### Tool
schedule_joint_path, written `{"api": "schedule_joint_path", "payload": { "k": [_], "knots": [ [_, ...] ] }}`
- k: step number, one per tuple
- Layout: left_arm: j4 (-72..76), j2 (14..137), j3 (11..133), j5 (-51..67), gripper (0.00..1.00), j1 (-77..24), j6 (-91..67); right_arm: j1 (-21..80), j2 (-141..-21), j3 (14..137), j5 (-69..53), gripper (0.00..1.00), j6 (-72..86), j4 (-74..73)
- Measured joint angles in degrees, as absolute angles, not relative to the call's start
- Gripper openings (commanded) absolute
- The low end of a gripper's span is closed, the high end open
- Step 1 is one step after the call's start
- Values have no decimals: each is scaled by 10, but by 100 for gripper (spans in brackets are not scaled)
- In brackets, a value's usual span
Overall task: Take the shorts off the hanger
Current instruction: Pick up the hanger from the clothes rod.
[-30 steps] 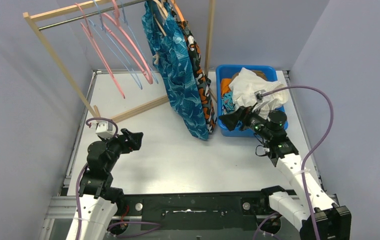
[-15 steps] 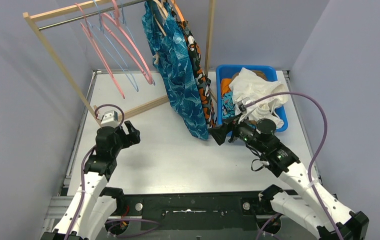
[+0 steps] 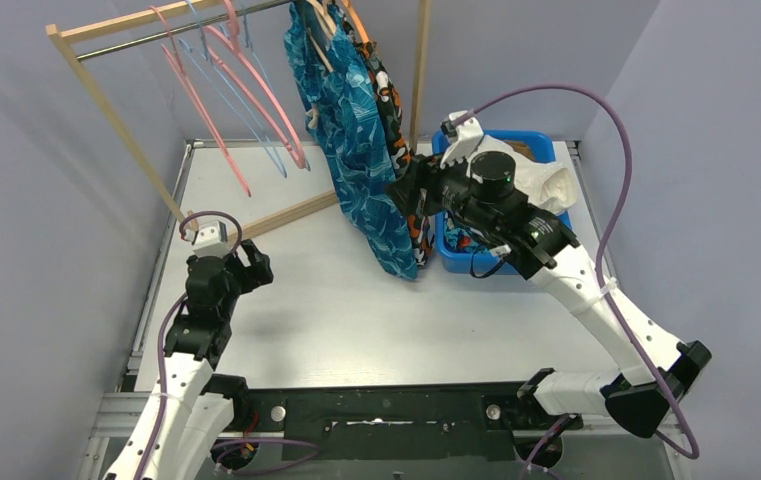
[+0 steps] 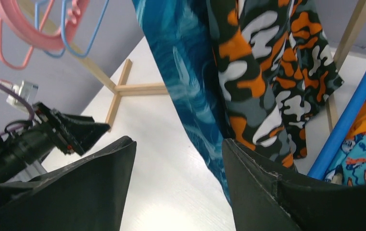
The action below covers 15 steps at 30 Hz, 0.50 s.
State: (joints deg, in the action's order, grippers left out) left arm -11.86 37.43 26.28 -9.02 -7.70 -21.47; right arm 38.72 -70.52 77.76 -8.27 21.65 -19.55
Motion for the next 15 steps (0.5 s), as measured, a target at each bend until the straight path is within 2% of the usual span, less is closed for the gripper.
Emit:
{"api": "schedule_joint_path", "payload": {
  "k": [11, 15],
  "knots": [
    [-119, 361, 263, -100, 77, -77, -205, 412, -841, 999, -39, 59, 188, -246],
    [-119, 361, 263, -101, 77, -77, -205, 417, -877, 1050, -38, 59, 173, -250]
  ]
}}
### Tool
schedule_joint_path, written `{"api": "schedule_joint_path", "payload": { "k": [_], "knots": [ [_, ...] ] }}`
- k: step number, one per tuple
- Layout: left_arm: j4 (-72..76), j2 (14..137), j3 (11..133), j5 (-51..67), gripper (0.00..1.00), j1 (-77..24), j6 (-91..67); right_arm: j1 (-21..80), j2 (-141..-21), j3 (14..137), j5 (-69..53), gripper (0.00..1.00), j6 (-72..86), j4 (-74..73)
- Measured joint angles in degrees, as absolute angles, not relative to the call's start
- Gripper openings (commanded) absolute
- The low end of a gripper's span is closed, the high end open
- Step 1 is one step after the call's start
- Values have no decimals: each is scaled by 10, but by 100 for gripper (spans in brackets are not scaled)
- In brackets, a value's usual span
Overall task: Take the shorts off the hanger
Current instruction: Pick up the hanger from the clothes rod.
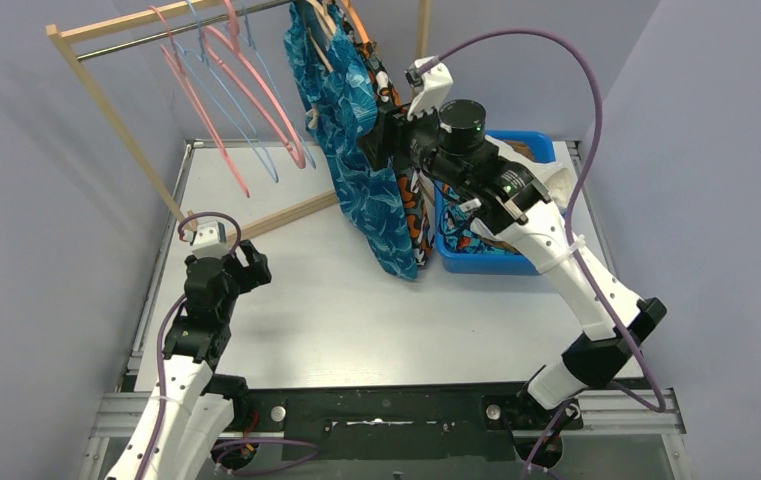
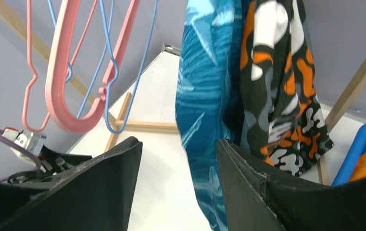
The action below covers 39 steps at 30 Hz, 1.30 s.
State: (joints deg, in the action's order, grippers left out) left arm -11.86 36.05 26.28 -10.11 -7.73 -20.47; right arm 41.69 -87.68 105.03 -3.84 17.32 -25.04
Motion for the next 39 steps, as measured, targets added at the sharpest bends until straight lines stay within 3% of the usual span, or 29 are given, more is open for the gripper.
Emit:
{"api": "schedule_joint_path", "payload": {
  "k": [7, 13, 18, 25, 30, 39],
  "knots": [
    [-119, 363, 263, -102, 76, -77, -204, 413, -980, 1190, -48, 51, 138, -293],
    [-119, 372, 263, -102, 76, -77, -203, 409, -1020, 1222, -78, 49, 126, -320],
    [-119, 374, 263, -102, 76, -77, -203, 409, -1021, 1230, -93, 61, 121, -331],
    [-119, 378, 263, -100, 76, -77, -203, 405, -1060, 1293, -91, 58, 118, -316],
    [-119, 382, 263, -100, 76, -77, -203, 406, -1098, 1316, -62, 47, 100, -305],
    [-119, 387, 263, -98, 76, -77, -203, 435, -1115, 1310, 19, 2, 38, -284]
  ]
}}
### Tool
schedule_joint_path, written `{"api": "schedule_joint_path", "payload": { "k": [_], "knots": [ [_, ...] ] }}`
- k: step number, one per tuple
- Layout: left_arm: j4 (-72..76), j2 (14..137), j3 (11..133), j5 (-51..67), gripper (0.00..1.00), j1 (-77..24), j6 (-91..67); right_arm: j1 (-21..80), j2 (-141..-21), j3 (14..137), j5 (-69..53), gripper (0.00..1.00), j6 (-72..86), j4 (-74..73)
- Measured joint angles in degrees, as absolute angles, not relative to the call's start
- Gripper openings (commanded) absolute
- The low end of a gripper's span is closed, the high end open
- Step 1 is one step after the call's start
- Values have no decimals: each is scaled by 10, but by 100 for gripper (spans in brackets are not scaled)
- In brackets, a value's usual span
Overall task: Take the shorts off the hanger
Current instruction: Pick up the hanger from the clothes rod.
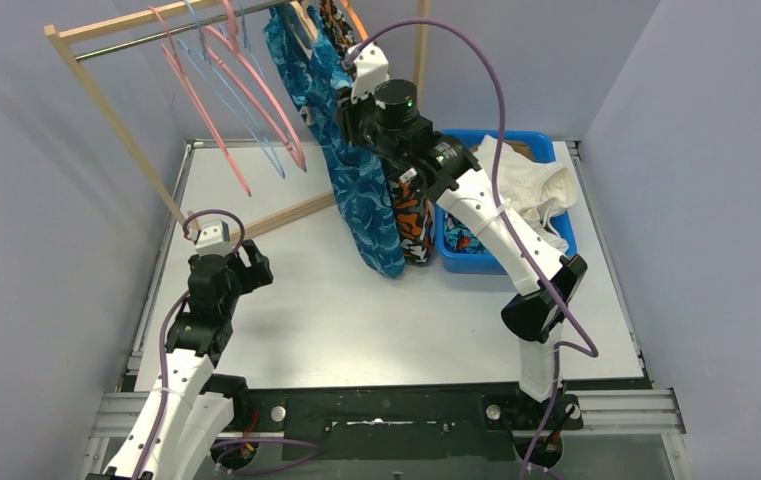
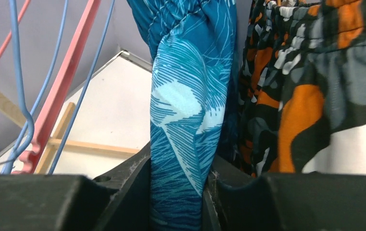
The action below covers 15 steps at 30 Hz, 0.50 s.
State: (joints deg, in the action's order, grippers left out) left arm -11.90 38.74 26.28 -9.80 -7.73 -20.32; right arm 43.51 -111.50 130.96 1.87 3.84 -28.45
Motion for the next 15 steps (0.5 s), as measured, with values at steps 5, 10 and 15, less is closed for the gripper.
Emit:
{"api": "schedule_joint_path", "payload": {
  "k": [5, 10, 15],
  "knots": [
    [-119, 389, 263, -98, 76, -77, -203, 470, -1111, 1255, 96, 0, 16, -207],
    [-119, 389, 263, -98, 76, -77, -203, 477, -1111, 1229, 125, 0, 16, -145],
    [-119, 389, 263, -98, 76, -77, -203, 476, -1108, 1206, 137, 0, 28, -92]
  ]
}}
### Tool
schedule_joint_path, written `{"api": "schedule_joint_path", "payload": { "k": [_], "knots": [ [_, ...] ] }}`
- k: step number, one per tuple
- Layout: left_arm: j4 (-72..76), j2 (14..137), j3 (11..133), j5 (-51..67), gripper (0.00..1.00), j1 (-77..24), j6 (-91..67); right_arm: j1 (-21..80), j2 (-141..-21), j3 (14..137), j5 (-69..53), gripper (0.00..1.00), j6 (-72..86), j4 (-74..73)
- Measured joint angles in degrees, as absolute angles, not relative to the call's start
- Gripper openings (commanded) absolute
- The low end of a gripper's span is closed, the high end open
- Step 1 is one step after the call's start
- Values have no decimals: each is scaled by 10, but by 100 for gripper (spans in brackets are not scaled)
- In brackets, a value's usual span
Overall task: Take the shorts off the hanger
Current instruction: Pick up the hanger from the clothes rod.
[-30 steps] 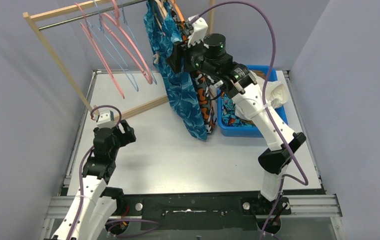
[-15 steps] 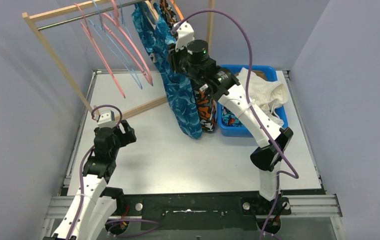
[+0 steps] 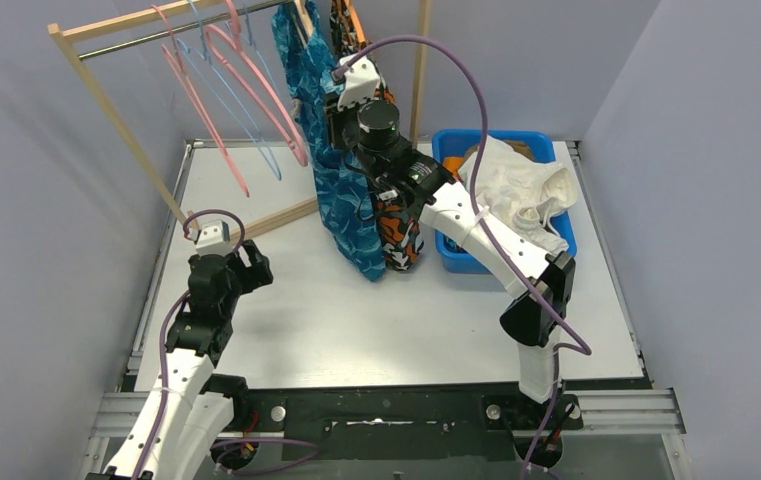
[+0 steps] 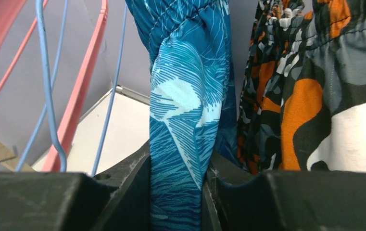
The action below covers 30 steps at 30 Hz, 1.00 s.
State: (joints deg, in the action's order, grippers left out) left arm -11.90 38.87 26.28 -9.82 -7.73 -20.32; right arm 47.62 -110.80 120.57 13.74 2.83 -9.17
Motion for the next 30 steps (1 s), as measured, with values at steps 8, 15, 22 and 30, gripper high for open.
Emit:
{"api": "schedule_joint_path", "payload": {
  "k": [8, 15, 22, 30],
  "knots": [
    [-119, 389, 263, -98, 76, -77, -203, 477, -1102, 1179, 137, 0, 58, -47],
    [-119, 389, 263, -98, 76, -77, -203, 481, -1064, 1147, 134, 0, 83, -22],
    [-119, 389, 263, -98, 76, -77, -203, 488, -1045, 1146, 135, 0, 89, -22],
    [-119, 390, 263, -98, 76, -77, -203, 488, -1045, 1146, 120, 0, 80, -12]
  ]
}}
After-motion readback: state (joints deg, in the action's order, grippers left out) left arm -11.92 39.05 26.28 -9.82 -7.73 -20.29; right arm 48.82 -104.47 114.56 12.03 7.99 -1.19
